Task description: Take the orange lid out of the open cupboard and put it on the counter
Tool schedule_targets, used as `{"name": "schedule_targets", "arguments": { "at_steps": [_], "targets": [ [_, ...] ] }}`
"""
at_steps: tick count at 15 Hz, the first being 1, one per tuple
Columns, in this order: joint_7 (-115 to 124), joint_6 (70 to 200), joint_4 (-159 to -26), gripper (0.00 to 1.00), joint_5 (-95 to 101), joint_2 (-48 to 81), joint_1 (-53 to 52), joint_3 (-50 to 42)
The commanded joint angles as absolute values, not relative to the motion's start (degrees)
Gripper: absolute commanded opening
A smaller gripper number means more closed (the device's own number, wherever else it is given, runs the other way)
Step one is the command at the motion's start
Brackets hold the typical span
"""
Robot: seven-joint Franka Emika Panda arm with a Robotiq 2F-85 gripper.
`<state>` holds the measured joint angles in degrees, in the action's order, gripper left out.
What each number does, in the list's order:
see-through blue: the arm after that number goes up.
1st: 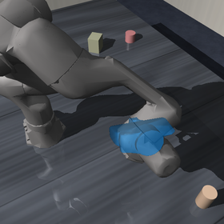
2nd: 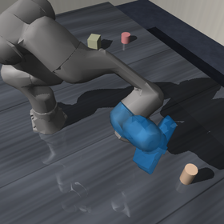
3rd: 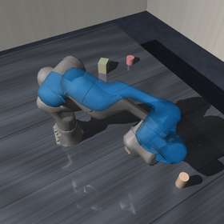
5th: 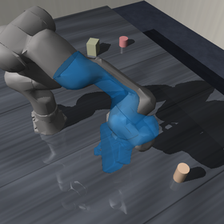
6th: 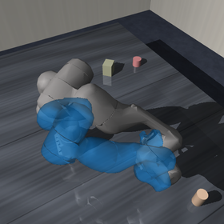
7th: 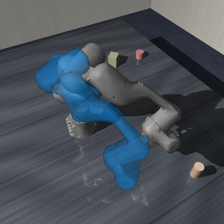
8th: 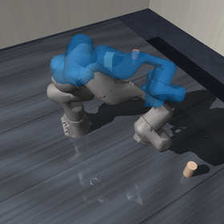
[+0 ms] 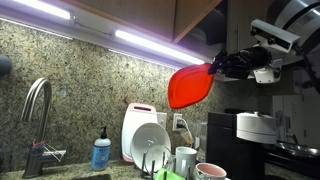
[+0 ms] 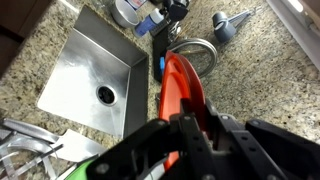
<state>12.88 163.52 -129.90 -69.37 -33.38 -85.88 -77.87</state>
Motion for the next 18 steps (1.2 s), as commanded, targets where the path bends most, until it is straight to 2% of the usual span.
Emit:
{"name": "schedule_targets", "arguments": {
  "at_steps": [1,3,4,8,9,18],
  "targets": [
    [11.49,161.24,-128.26,0.04,-70.11,-36.78,-89.57,-81.33],
    [12.87,162.38,-128.24,0.04,-69.04,-35.02,-90.36,-82.1],
    [12.53,160.7,-127.86,0.04,-71.86,-27.51,-90.01,-82.96],
    [14.11,158.97,-127.99,0.04,-70.97,-21.66,-91.8,-85.21],
    [16.04,160.84,-128.51,0.04,-66.95,-24.89,-93.16,-85.62],
    [21.44,157.13,-128.82,0.04,-62.45,-21.96,-101.41,-95.37]
  ]
}}
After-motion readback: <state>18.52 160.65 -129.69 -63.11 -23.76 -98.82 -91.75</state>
